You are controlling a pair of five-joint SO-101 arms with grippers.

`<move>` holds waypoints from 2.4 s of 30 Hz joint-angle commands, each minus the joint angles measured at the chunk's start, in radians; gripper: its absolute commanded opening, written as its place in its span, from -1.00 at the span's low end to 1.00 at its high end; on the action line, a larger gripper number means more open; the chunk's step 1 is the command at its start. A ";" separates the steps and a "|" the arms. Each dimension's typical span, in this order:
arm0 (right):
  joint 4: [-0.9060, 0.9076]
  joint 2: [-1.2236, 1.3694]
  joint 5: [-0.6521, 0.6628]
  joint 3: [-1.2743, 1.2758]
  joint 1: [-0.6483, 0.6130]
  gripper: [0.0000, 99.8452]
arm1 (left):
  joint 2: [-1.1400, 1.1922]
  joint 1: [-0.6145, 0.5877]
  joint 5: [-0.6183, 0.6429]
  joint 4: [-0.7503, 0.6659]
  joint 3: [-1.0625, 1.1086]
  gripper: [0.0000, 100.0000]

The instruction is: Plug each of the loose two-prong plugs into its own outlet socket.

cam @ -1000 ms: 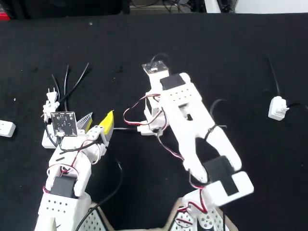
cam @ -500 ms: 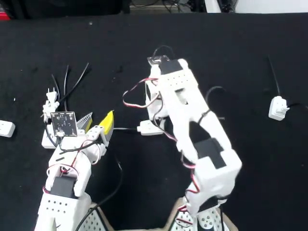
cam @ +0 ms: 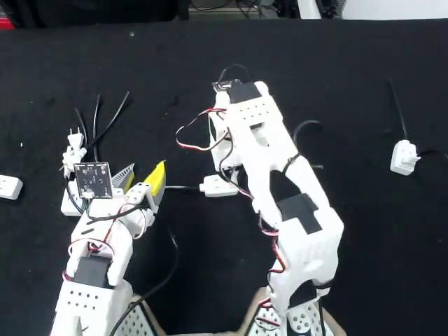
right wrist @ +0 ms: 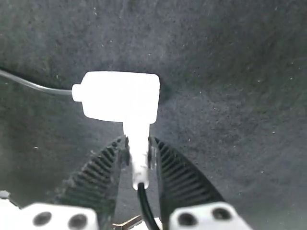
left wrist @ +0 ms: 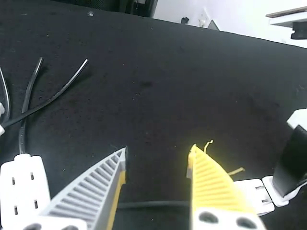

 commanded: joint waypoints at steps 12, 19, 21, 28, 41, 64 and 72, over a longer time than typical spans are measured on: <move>-0.023 0.036 -0.009 -0.039 0.075 -0.98 | -0.002 0.015 0.005 -0.018 0.018 -0.57; -0.023 0.076 -0.012 -0.045 0.051 -0.98 | -0.002 0.015 0.005 -0.018 0.016 -0.57; -0.023 0.071 -0.040 -0.047 0.035 -0.98 | -0.002 0.015 0.005 -0.018 0.016 -0.57; -0.012 0.076 -0.075 -0.048 -0.023 -0.98 | -0.002 0.015 0.005 -0.049 0.025 -0.57; -0.046 0.077 -0.115 -0.042 -0.018 -0.98 | -0.002 0.012 0.005 -0.051 0.025 -0.57; -0.041 0.070 0.017 -0.067 -0.071 -0.19 | -0.002 0.013 0.005 -0.052 0.025 -0.57; 0.083 0.074 0.396 -0.272 -0.189 -0.14 | -0.002 0.005 0.005 -0.052 0.025 -0.57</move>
